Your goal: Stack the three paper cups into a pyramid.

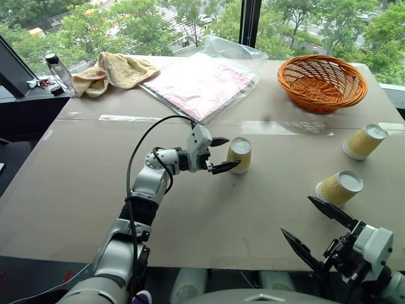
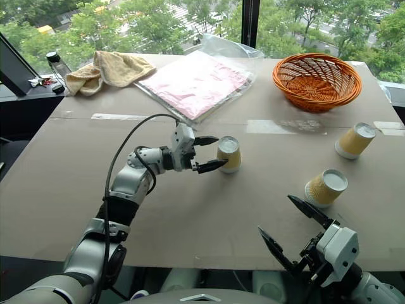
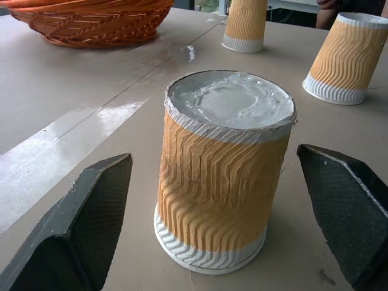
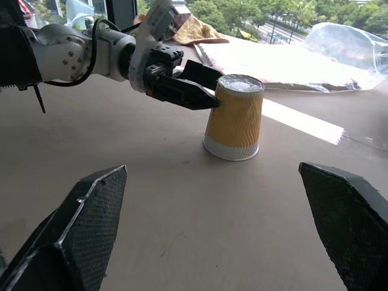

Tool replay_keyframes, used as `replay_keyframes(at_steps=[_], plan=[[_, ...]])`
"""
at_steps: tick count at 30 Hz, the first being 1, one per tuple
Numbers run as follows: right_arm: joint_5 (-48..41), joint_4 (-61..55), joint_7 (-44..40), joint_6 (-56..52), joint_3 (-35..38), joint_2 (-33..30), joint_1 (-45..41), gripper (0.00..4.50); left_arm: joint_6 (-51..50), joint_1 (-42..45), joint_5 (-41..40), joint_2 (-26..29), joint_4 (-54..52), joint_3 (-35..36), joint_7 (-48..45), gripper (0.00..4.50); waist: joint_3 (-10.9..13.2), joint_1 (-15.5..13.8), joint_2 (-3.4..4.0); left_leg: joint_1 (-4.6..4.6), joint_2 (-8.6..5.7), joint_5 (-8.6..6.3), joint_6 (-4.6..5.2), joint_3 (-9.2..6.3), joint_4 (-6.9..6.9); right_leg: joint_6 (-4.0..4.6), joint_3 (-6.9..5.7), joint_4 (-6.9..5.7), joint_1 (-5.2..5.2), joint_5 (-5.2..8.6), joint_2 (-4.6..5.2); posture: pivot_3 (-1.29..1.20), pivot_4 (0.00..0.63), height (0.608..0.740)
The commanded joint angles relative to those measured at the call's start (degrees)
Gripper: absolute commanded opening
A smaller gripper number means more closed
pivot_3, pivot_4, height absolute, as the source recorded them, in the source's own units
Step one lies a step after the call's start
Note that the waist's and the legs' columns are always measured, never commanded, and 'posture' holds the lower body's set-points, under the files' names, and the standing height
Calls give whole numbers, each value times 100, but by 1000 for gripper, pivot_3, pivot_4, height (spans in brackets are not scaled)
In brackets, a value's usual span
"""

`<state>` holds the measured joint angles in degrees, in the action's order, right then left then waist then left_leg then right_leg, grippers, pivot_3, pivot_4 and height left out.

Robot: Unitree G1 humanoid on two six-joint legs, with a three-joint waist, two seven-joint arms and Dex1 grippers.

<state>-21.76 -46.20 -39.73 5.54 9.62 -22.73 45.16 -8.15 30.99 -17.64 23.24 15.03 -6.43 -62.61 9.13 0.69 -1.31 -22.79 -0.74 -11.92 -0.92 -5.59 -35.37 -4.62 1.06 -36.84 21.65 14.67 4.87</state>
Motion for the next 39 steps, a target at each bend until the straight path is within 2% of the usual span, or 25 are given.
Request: replay_keyframes(at_steps=[1,5,10,15,20,23,25,26,31,34,37,39], plan=[[151,-115,580,112,554,277,96,4500,-352,-493,-541,431,-1058,455,-209,4463,0,15,2,0,1,0,0,0,2,1,0,0,1,0,0,0,150,740],[315,-33,1309,-402,1140,392,-284,4500,-300,-1504,-1236,775,-1952,876,-723,4463,0,3,8,3,6,0,-1,5,6,10,6,2,3,0,3,0,150,740],[464,340,1787,-1381,1287,119,-1128,4500,-1296,-1984,-2151,1338,-2705,892,-1384,4463,0,-69,9,4,7,0,0,3,2,31,0,0,1,10,5,0,150,740],[319,911,2170,-2404,1422,-17,-1899,4500,-1232,-2274,-2251,1468,-3114,881,-1575,4463,-2,-97,20,4,5,0,0,10,3,33,4,1,1,10,5,0,150,740],[70,1131,2232,-2844,1581,9,-2194,4500,-1348,-2483,-2396,1534,-3382,957,-1525,4463,8,-94,36,0,2,0,1,12,10,32,7,2,3,11,4,0,150,740],[-38,1178,2112,-2831,1597,7,-2236,3623,-1427,-2566,-2514,1559,-3466,1016,-1462,4500,8,-92,36,2,3,1,1,12,8,32,6,2,2,11,3,0,150,740],[-77,1127,2051,-2786,1577,-7,-2245,2620,-1448,-2601,-2575,1541,-3491,1069,-1387,4500,8,-76,36,4,4,1,2,12,7,31,6,1,1,11,2,0,150,740],[-113,1040,1995,-2765,1538,-31,-2265,2450,-1408,-2620,-2582,1493,-3489,1120,-1300,4500,8,-68,36,5,4,1,2,12,7,31,6,1,1,11,2,0,150,740],[-447,679,1627,-3009,1008,-277,-2795,2450,-952,-2796,-2515,1022,-3245,1491,-794,4500,9,25,39,4,4,1,2,14,7,30,9,1,1,10,2,0,150,740],[-326,877,1653,-3175,585,-383,-3404,2450,-1185,-2884,-2703,1119,-3135,1631,-847,4500,10,61,36,11,13,1,2,20,6,29,14,1,2,9,-8,0,150,740],[-105,1585,1662,-3373,-71,-345,-4477,2450,-1167,-3115,-2763,1199,-3131,1893,-857,4500,11,56,36,9,16,1,2,16,6,30,11,0,2,9,-13,0,150,740],[-10,1926,1596,-3399,-344,-318,-4898,2450,-1213,-3232,-2824,1216,-3252,2037,-748,4500,13,70,38,10,15,1,2,21,6,30,15,0,3,9,-13,0,150,740]])
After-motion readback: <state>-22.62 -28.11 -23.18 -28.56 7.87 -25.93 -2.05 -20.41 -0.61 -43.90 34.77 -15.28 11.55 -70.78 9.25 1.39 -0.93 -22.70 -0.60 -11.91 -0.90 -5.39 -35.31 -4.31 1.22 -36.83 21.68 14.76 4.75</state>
